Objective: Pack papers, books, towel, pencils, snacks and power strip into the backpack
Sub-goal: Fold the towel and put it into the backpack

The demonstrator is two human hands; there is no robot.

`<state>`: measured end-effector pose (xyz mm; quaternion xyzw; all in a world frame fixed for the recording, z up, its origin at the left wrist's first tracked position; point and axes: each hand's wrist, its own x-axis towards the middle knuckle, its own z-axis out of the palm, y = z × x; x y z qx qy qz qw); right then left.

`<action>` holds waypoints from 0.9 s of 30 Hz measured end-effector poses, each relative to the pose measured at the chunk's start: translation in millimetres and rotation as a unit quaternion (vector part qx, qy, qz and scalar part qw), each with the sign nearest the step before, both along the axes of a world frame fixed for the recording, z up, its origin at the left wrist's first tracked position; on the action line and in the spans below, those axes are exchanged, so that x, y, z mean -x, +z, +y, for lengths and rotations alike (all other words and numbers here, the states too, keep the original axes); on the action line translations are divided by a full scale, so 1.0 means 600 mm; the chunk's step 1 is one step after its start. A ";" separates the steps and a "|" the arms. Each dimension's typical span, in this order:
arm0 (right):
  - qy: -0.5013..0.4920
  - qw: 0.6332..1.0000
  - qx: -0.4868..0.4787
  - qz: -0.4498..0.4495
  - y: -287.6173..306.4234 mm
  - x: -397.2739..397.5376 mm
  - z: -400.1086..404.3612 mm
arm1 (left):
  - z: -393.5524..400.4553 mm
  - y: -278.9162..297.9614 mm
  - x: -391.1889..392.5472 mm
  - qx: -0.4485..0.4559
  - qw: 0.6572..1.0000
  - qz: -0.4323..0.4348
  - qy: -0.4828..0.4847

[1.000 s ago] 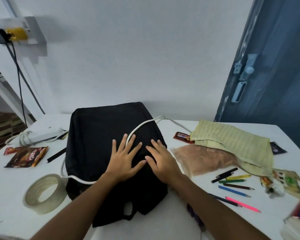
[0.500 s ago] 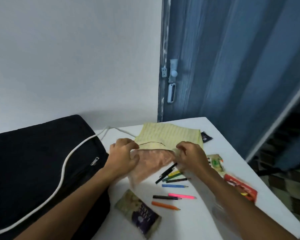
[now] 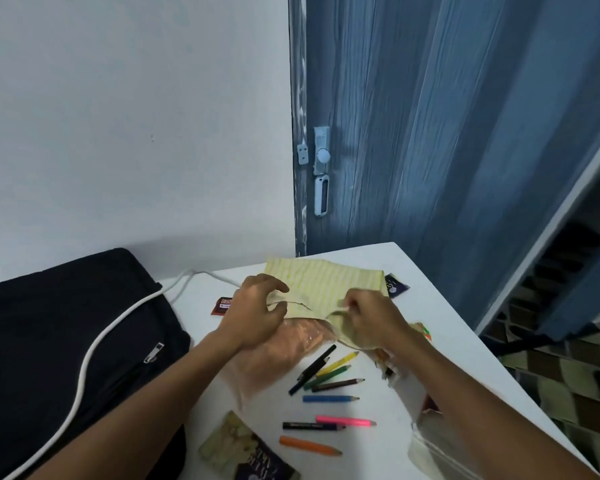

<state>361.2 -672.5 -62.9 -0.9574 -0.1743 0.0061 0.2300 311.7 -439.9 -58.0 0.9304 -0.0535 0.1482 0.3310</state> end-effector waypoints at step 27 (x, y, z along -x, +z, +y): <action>0.106 0.613 -0.734 0.274 0.475 0.030 0.104 | -0.020 0.143 0.026 0.295 0.952 0.073 -0.030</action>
